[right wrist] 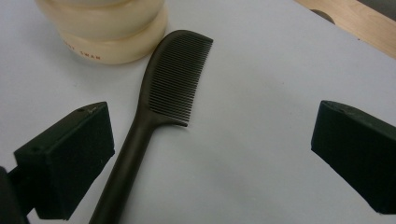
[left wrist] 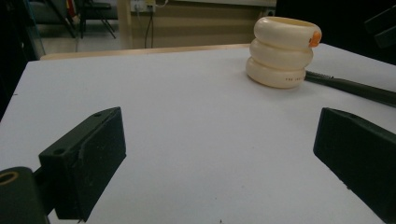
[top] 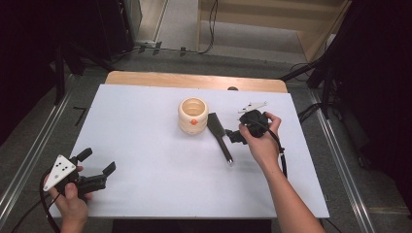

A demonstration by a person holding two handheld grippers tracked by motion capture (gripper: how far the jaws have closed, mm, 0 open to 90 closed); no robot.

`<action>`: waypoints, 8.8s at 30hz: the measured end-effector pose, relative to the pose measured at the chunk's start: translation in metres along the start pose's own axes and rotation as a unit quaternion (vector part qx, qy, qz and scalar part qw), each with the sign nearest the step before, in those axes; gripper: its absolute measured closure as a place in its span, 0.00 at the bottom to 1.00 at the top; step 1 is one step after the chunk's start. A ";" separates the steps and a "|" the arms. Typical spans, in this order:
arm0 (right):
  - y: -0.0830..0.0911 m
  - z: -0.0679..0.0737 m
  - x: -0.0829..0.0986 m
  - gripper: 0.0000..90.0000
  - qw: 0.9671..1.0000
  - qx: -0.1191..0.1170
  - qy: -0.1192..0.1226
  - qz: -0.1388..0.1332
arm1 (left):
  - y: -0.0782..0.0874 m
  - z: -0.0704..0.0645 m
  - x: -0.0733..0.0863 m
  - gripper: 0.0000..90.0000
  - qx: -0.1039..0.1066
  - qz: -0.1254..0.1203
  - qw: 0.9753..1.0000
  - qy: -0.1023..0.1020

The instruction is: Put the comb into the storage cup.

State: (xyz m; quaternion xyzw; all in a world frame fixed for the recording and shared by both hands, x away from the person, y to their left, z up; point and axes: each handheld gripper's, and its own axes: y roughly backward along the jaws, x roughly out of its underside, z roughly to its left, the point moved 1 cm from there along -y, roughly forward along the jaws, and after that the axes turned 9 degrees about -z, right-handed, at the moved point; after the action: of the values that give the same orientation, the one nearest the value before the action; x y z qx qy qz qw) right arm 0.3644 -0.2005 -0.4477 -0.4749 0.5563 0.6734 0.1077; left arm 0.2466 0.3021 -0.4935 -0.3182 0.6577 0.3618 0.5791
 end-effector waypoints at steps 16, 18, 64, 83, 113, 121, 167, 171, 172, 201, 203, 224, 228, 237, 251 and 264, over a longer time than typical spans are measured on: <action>-0.027 0.019 -0.001 0.07 0.996 -0.024 -0.013 0.083 | 0.000 0.000 0.000 0.03 0.002 0.000 1.000 0.000; -0.029 0.020 -0.001 0.08 0.995 -0.029 -0.020 0.094 | 0.000 0.000 0.000 0.03 0.002 0.000 1.000 0.001; -0.056 0.043 0.008 0.79 0.979 -0.011 -0.089 0.185 | -0.001 0.000 0.000 0.03 0.001 0.004 1.000 0.000; -0.050 0.036 0.012 0.79 0.981 -0.013 -0.132 0.143 | -0.001 0.000 0.000 0.03 0.001 0.004 1.000 0.000; 0.005 0.026 0.029 0.79 0.986 -0.024 -0.149 -0.067 | -0.001 -0.001 0.000 0.03 0.001 0.006 1.000 -0.007; 0.021 0.033 0.036 0.79 0.985 -0.029 -0.125 -0.118 | 0.000 0.000 -0.001 0.03 -0.004 -0.002 1.000 -0.004; 0.032 0.052 0.079 0.79 0.969 -0.090 -0.100 -0.209 | -0.056 -0.089 -0.041 0.03 0.093 0.004 0.994 -0.055; 0.033 0.054 0.080 0.79 0.967 -0.089 -0.094 -0.221 | -0.068 -0.097 -0.042 0.03 0.103 0.007 0.993 -0.055; 0.034 0.055 0.080 0.79 0.966 -0.093 -0.094 -0.223 | -0.071 -0.099 -0.043 0.03 0.106 0.009 0.993 -0.054; 0.030 0.090 0.077 0.79 0.960 -0.126 -0.055 -0.244 | -0.128 -0.142 -0.056 0.03 0.179 0.013 0.984 -0.012; 0.030 0.092 0.077 0.79 0.960 -0.129 -0.053 -0.242 | -0.130 -0.144 -0.056 0.03 0.180 0.014 0.983 -0.012; 0.027 0.115 0.075 0.79 0.959 -0.147 -0.031 -0.241 | -0.148 -0.163 -0.062 0.39 0.190 0.028 0.980 0.044; 0.027 0.119 0.074 0.79 0.958 -0.148 -0.024 -0.243 | -0.152 -0.165 -0.062 0.47 0.188 0.039 0.980 0.049; 0.029 0.126 0.072 0.79 0.956 -0.153 -0.018 -0.248 | -0.154 -0.165 -0.061 0.65 0.199 0.045 0.977 0.063; 0.030 0.131 0.072 0.79 0.955 -0.150 -0.012 -0.256 | -0.159 -0.157 -0.056 0.87 0.247 0.073 0.960 0.112; 0.025 0.134 0.072 0.56 0.951 -0.135 0.022 -0.277 | -0.159 -0.152 -0.060 0.93 0.262 0.071 0.955 0.120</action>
State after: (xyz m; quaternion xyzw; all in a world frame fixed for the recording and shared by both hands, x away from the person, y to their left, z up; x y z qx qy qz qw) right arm 0.2398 -0.1226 -0.4956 -0.6354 0.3092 0.6748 0.2127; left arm 0.3061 0.0886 -0.4405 -0.1490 0.8149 0.1755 0.5318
